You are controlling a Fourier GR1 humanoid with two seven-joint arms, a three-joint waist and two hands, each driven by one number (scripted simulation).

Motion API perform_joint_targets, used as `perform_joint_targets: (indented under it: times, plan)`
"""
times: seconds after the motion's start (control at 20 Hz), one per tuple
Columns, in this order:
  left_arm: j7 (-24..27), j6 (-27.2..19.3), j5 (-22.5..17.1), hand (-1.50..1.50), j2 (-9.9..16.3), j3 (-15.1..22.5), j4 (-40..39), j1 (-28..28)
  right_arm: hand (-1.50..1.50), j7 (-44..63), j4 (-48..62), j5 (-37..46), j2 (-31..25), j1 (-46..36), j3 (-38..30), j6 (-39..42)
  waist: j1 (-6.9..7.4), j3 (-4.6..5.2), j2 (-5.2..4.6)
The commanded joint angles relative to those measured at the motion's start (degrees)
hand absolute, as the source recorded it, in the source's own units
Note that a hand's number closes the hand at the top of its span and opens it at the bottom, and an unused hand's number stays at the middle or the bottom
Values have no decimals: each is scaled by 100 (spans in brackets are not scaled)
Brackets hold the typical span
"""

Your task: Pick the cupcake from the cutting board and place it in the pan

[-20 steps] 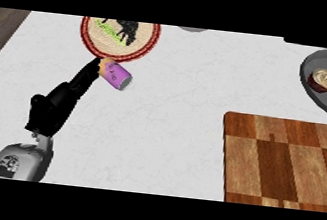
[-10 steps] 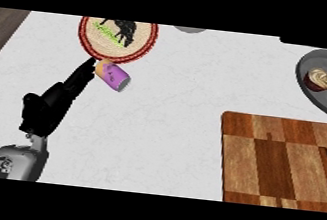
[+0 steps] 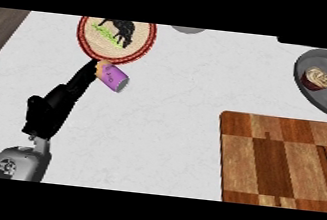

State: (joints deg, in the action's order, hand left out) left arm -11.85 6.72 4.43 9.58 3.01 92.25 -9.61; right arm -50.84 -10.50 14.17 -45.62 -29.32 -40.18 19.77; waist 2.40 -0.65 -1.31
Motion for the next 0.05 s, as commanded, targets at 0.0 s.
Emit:
perform_joint_targets:
  times: [0.0]
  plan:
    - [-92,73,-26,0,7,36,22,37,-150,-771,-18,-32,140,311,-11,369,-15,1,11]
